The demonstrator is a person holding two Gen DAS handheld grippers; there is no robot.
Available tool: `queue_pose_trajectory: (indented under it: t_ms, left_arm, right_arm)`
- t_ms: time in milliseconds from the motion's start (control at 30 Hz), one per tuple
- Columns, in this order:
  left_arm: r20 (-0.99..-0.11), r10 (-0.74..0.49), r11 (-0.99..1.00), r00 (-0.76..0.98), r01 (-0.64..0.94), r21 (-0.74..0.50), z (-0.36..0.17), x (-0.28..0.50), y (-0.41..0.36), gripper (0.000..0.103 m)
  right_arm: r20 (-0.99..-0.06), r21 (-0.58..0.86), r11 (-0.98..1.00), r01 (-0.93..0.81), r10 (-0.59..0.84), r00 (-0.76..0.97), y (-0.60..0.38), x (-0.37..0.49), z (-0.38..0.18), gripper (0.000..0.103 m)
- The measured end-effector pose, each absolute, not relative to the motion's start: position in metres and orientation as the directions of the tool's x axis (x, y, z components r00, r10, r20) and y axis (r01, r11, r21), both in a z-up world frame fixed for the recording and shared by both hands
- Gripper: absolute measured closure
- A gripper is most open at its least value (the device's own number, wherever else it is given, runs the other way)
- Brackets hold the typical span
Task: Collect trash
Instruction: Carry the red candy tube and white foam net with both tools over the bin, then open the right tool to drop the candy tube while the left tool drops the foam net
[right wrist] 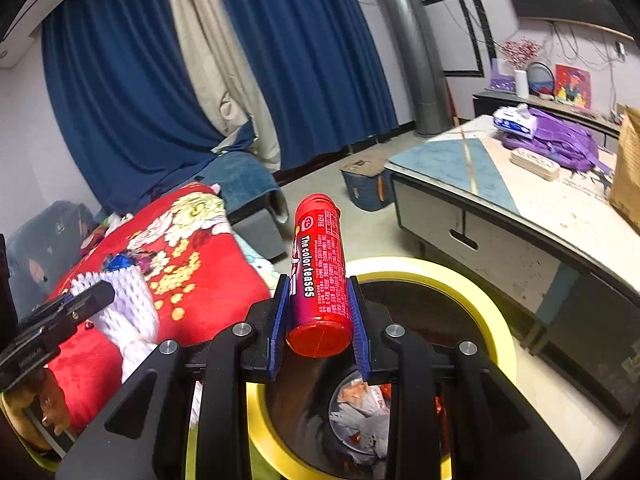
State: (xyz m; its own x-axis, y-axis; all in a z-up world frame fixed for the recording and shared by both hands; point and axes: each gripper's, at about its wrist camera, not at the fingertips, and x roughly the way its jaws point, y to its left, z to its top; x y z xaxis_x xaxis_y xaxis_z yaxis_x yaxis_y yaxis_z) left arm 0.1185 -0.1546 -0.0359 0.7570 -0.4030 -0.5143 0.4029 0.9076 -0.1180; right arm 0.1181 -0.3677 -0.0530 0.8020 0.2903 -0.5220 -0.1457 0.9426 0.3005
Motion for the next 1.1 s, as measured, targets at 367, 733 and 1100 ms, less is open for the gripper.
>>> queue_pose_trajectory:
  t_ms: [367, 733, 1100]
  left_arm:
    - [-0.557, -0.420, 0.865, 0.717, 0.502, -0.005, -0.057, 0.126, -0.211, 0.083]
    - [-0.607, -0.416, 0.843, 0.677, 0.537, 0.021, -0.081, 0.139, -0.237, 0.082]
    - [-0.663, -0.429, 0.829, 0.613, 0.559, -0.019, -0.101, 0.154, -0.248, 0.078]
  right_arm:
    - [-0.575, 0.333, 0.942, -0.049, 0.244, 0.781, -0.398, 0.118, -0.080, 0.076]
    - [-0.613, 0.380, 0.925, -0.001, 0.252, 0.749, -0.413, 0.120, -0.104, 0.076]
    - [-0.657, 0.405, 0.914, 0.028, 0.269, 0.704, -0.421, 0.124, -0.128, 0.076]
